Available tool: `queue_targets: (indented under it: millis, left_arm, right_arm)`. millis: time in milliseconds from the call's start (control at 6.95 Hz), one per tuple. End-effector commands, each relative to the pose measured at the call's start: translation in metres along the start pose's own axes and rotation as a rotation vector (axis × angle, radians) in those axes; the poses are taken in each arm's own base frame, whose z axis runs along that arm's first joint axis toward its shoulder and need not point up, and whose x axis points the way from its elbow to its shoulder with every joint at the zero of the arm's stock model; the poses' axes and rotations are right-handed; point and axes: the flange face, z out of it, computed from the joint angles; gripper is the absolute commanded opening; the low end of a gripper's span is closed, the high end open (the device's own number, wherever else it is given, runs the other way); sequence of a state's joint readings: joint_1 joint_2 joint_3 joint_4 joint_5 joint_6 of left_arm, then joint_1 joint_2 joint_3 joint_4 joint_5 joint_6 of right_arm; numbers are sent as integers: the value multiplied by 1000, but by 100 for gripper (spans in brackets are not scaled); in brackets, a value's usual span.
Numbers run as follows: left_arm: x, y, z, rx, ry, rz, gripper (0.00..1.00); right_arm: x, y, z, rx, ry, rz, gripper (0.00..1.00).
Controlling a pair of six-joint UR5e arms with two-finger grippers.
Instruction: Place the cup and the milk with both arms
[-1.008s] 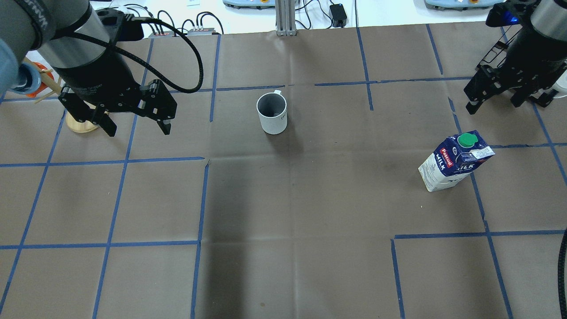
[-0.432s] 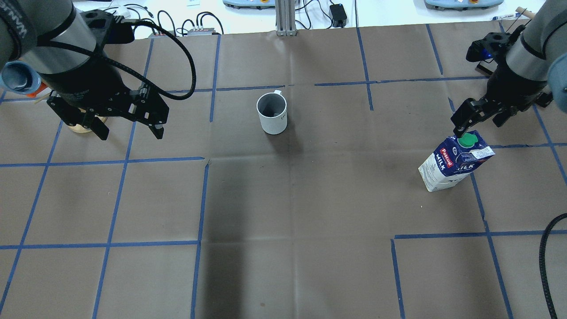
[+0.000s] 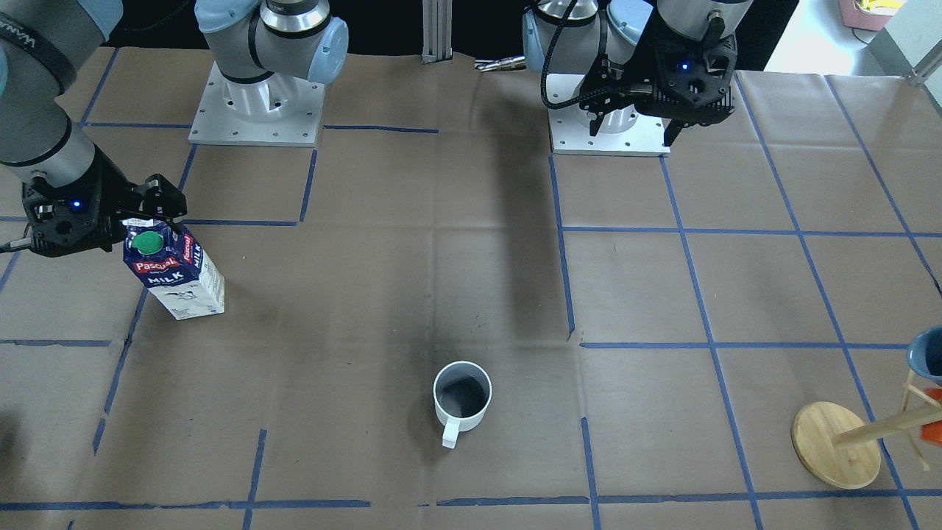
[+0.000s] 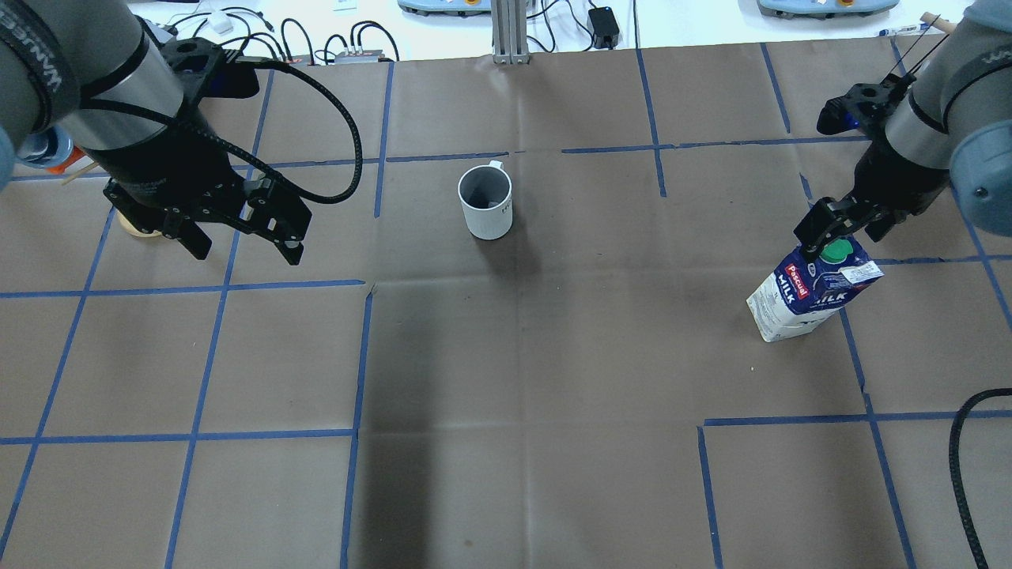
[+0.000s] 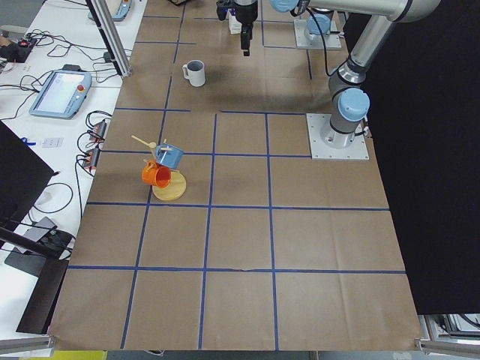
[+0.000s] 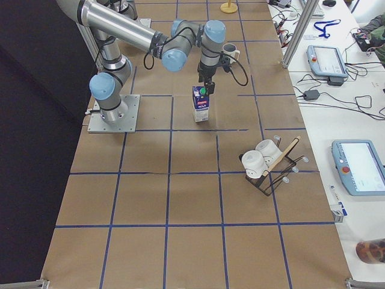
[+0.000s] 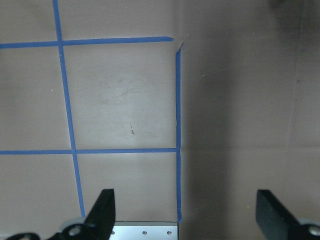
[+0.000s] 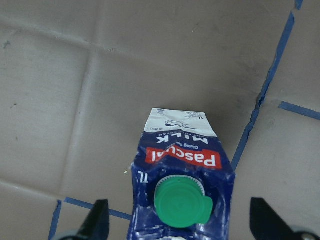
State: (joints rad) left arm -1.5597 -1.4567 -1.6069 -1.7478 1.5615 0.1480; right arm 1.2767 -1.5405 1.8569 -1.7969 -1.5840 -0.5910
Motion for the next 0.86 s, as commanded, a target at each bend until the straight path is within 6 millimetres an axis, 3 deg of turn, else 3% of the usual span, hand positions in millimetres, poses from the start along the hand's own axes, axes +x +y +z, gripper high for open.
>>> queue_targets:
  millis: [0,144,288,576,720]
  left_arm:
    - [-7,3,-4,16,5,1,100]
    - [-8,4,-12,32,-2,-3,100]
    - [-7,4,-20,50,-3,-3,100]
    - [-8,4,-9,27,-2,-26,100]
    - [-8,2,-14,53,0,-26,100]
  right_arm:
    - [-2,1,12,-15,-17,-10,100]
    - [-5,5,25,-26,-24,-10,100]
    - [0,-1,23,27,21,-3,100]
    - [3,-6,22,46,33,-1,97]
    - [2,-5,24,42,29,6,84]
